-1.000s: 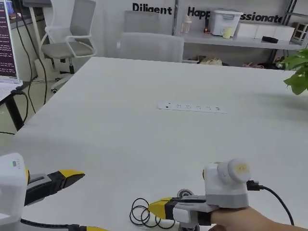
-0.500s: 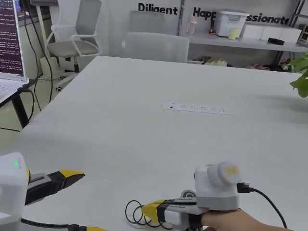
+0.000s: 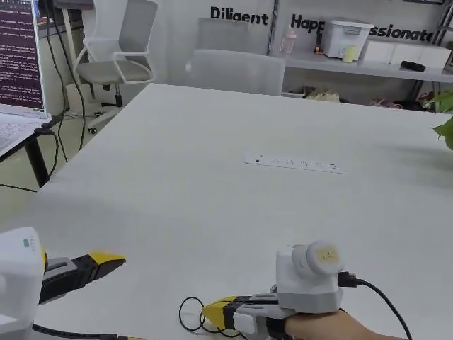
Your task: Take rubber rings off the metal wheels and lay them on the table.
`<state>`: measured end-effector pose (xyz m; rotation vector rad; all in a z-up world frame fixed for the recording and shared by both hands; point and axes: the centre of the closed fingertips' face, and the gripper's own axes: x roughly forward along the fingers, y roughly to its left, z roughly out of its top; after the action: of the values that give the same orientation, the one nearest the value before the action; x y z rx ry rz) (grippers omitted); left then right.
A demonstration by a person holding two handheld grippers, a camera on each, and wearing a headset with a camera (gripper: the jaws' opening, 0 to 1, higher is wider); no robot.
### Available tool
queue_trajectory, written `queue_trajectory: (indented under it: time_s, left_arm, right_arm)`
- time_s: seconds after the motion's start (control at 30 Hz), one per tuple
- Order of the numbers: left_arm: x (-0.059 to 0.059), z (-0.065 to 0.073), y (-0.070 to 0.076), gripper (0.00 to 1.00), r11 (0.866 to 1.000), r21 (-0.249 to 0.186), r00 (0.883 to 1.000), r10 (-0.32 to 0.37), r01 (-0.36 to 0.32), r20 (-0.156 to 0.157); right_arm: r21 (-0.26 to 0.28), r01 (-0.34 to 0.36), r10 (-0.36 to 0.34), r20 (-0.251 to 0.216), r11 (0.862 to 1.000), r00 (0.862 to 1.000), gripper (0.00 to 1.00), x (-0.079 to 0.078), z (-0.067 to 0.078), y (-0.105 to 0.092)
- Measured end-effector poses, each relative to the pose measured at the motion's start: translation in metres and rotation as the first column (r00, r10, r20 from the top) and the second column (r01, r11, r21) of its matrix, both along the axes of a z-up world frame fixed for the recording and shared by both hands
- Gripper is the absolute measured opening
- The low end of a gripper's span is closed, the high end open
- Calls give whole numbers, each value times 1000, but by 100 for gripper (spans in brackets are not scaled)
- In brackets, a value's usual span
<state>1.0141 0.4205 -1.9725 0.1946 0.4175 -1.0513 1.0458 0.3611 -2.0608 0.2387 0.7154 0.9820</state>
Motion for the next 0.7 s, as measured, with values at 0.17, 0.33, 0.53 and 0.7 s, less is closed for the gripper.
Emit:
queue_trajectory:
  time_s: [0.17,0.33,0.53,0.7]
  left_arm:
    - [1,1,0,80,1000,-5,1000,3,-3,2]
    - [1,1,2,80,1000,-1,1000,5,-5,3]
    - [0,1,3,79,1000,-2,1000,8,-8,2]
    - [-1,1,4,79,1000,1,1000,12,-12,2]
  right_arm:
    - [-15,10,-10,2,1000,1000,0,2,-1,0]
    - [-48,26,-26,2,999,1000,0,5,-6,-3]
    - [-71,31,-31,4,997,1000,0,7,-9,-5]
    - [-78,34,-33,8,996,999,0,7,-10,-5]
